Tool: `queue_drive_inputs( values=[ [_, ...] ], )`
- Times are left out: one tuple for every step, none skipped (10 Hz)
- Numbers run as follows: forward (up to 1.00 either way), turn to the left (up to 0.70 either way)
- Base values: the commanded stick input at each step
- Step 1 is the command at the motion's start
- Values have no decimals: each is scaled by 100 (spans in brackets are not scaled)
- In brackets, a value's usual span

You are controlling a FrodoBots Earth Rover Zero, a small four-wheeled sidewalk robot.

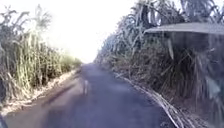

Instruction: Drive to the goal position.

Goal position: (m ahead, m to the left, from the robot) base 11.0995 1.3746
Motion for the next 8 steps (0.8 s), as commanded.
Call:
queue_drive_inputs(
  values=[
    [70, 0],
    [70, 0],
    [70, 0],
    [70, 0],
    [70, 0],
    [70, 0],
    [70, 0],
    [70, 5]
  ],
)
